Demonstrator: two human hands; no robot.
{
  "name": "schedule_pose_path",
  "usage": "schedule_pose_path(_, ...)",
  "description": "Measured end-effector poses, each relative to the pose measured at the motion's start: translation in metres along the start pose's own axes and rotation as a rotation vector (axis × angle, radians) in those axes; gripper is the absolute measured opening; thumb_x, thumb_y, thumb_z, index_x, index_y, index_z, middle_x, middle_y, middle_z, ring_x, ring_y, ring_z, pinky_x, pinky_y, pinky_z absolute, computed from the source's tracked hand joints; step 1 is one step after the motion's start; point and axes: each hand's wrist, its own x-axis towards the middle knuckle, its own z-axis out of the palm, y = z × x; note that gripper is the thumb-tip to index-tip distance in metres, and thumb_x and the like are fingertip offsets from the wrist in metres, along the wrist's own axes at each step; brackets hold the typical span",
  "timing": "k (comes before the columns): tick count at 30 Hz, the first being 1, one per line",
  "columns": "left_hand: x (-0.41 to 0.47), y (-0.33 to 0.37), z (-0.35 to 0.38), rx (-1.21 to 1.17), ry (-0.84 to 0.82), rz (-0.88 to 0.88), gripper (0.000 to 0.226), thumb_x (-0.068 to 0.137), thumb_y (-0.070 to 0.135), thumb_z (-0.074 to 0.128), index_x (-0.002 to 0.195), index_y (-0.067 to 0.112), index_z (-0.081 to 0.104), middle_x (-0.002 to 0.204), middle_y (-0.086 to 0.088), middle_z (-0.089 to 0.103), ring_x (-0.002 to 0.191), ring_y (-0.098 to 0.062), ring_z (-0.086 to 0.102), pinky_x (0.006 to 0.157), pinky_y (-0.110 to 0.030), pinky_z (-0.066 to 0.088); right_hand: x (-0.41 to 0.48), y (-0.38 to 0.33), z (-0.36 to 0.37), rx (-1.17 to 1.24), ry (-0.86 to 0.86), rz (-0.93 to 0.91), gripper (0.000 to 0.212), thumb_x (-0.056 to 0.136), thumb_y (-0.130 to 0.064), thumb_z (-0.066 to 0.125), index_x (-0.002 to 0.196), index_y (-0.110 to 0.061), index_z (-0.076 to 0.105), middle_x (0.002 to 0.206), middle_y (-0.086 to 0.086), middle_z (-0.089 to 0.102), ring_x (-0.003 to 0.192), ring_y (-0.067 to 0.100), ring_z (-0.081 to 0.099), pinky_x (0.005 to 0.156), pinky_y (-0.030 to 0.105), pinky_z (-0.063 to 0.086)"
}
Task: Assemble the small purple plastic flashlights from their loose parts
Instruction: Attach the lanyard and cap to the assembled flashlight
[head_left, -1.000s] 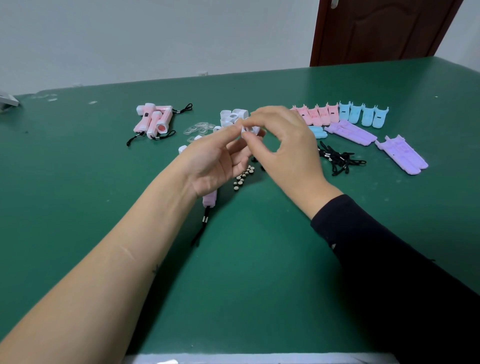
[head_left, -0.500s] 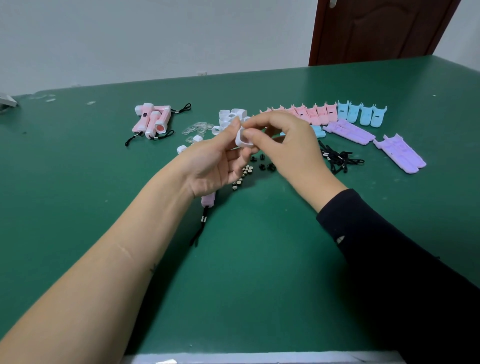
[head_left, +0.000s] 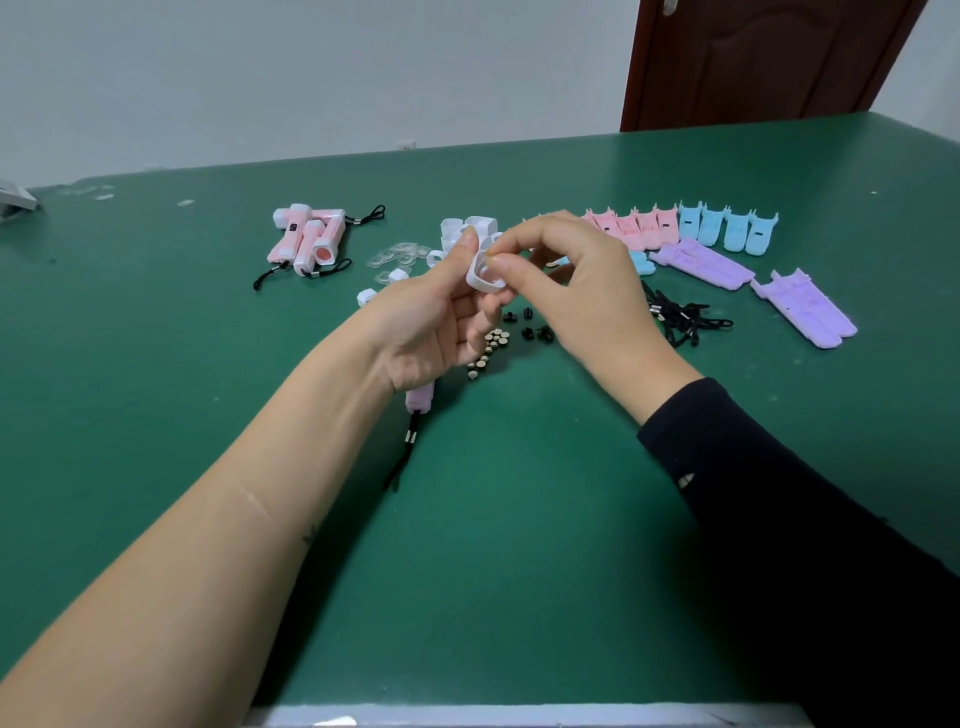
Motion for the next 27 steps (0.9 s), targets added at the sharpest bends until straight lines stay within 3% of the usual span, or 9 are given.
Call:
schedule_pose_path(5, 0.0011, -0.0012, 0.0018, 0.006, 0.018, 0.012, 0.045, 0.097, 0.058, 0.04, 0.105, 0.018, 0.06, 0.069, 0.009, 0.062, 0.054, 0.0, 0.052, 0.05, -0.013, 0.041, 0.0025, 0.0014, 0.002, -0.01, -0.023, 0.08, 0.005, 0.088, -0.011, 0.065, 0.089, -0.01, 0.07, 0.095, -0.007, 0.054, 0.08, 0.008, 0.053, 0.078, 0.012, 0.042)
schedule_pose_path(11, 0.0006, -0.0014, 0.0025, -0.004, 0.046, 0.022, 0.039, 0.097, 0.056, 0.042, 0.093, 0.021, 0.058, 0.067, 0.009, 0.064, 0.053, 0.0, 0.054, 0.05, -0.012, 0.041, 0.0034, -0.0001, 0.0013, 0.002, -0.035, 0.103, 0.009, 0.091, -0.008, 0.06, 0.085, -0.008, 0.068, 0.101, 0.002, 0.053, 0.068, -0.019, 0.051, 0.073, -0.001, 0.034)
schedule_pose_path(14, 0.0002, -0.002, 0.0033, -0.006, 0.05, 0.023, 0.039, 0.096, 0.055, 0.044, 0.093, 0.019, 0.058, 0.066, 0.008, 0.064, 0.053, 0.0, 0.055, 0.05, -0.013, 0.042, 0.0044, 0.0002, -0.0007, -0.019, -0.032, 0.1, 0.011, 0.092, -0.008, 0.06, 0.084, -0.013, 0.067, 0.102, 0.002, 0.054, 0.069, -0.022, 0.049, 0.073, -0.002, 0.033)
schedule_pose_path(19, 0.0004, -0.0024, 0.0035, 0.007, 0.056, 0.029, 0.039, 0.095, 0.056, 0.046, 0.095, 0.019, 0.06, 0.067, 0.008, 0.063, 0.053, -0.001, 0.053, 0.049, -0.013, 0.041, 0.0041, -0.0002, -0.0013, -0.044, -0.026, 0.099, 0.009, 0.09, -0.009, 0.062, 0.085, -0.01, 0.07, 0.101, 0.001, 0.053, 0.071, -0.02, 0.049, 0.074, -0.001, 0.034)
schedule_pose_path(23, 0.0005, -0.0025, 0.0038, 0.027, 0.07, 0.031, 0.04, 0.096, 0.055, 0.045, 0.092, 0.019, 0.061, 0.066, 0.006, 0.059, 0.053, -0.002, 0.051, 0.047, -0.013, 0.039, 0.0027, -0.0013, 0.0001, -0.032, -0.005, 0.11, 0.009, 0.087, -0.01, 0.067, 0.08, -0.015, 0.07, 0.098, -0.003, 0.052, 0.074, -0.007, 0.054, 0.077, 0.003, 0.038)
schedule_pose_path(27, -0.0008, -0.0015, 0.0047, 0.039, 0.054, 0.026, 0.039, 0.097, 0.055, 0.043, 0.097, 0.021, 0.061, 0.06, 0.008, 0.058, 0.052, -0.001, 0.051, 0.048, -0.012, 0.037, 0.0004, -0.0025, 0.0039, 0.0, 0.039, 0.099, 0.01, 0.084, -0.01, 0.07, 0.078, -0.019, 0.07, 0.101, -0.001, 0.056, 0.078, 0.011, 0.06, 0.085, 0.023, 0.049)
